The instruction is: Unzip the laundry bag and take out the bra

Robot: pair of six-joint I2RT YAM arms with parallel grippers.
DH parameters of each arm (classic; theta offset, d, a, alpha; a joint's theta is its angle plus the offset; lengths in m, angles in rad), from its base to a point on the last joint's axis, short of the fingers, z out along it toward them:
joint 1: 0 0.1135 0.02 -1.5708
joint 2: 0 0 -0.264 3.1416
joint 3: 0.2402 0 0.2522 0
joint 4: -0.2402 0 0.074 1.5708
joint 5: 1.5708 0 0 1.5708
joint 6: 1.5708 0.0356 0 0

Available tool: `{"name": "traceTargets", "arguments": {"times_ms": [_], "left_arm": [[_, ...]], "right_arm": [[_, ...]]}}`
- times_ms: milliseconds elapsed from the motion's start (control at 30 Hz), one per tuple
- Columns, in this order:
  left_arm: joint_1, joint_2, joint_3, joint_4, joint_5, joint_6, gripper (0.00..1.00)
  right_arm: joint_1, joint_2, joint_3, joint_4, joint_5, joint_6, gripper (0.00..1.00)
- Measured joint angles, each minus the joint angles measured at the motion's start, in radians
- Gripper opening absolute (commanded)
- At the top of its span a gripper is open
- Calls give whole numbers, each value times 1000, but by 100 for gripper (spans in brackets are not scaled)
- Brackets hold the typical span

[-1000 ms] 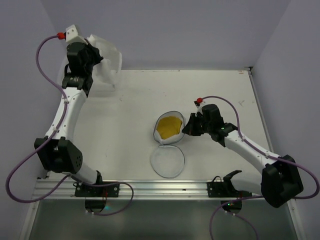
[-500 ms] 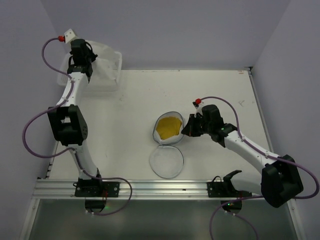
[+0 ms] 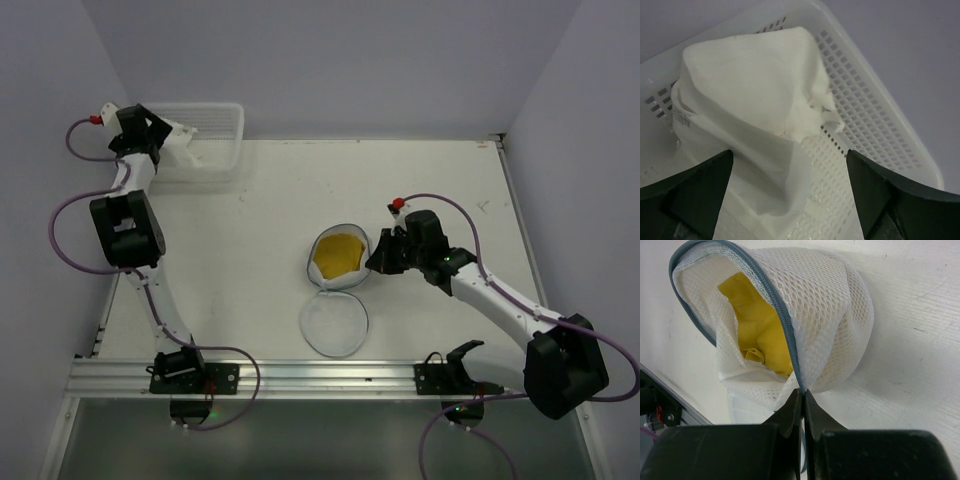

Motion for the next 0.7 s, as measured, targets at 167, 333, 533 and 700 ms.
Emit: {"name": "traceTargets", "arguments": {"times_ms": [167,333,533,700], "left_arm": [[-8,-115,-32,8,77,31,100],[-84,-389,-168,7,132,104,100],[-405,-758,-505,63,143,154,90],[-779,-856,-729,71,126,152,82]], "right_arm": [[0,9,2,-1,9,2,0],[0,33,11,-3,16,9,0],[0,63,41,-6,26,10,0],[0,77,64,-4,26,16,0]]}}
